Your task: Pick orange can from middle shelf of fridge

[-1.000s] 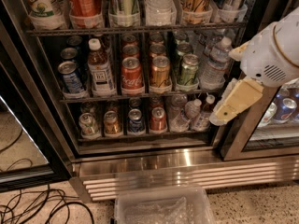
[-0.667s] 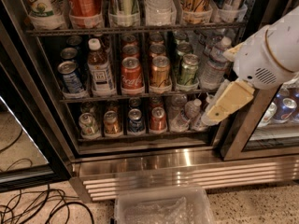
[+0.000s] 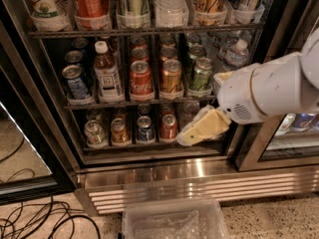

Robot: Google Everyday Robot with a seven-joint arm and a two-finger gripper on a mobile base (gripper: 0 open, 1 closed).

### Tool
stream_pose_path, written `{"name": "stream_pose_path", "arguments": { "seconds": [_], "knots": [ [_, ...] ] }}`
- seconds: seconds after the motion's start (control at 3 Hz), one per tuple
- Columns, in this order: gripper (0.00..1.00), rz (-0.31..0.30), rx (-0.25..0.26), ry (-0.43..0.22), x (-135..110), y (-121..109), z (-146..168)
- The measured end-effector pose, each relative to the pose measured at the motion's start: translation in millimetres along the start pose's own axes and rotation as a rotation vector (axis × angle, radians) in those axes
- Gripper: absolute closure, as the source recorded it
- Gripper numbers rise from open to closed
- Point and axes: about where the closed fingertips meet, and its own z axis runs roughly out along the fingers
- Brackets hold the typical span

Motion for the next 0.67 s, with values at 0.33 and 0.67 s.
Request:
{"name": "stream_pose_path", "arguments": {
  "seconds": [0.33, 0.67],
  "knots": [
    [0.0, 0.084, 0.062, -0.082, -10, -6, 27],
    [0.0, 0.081, 0.138, -0.128, -23, -25, 23]
  ]
}}
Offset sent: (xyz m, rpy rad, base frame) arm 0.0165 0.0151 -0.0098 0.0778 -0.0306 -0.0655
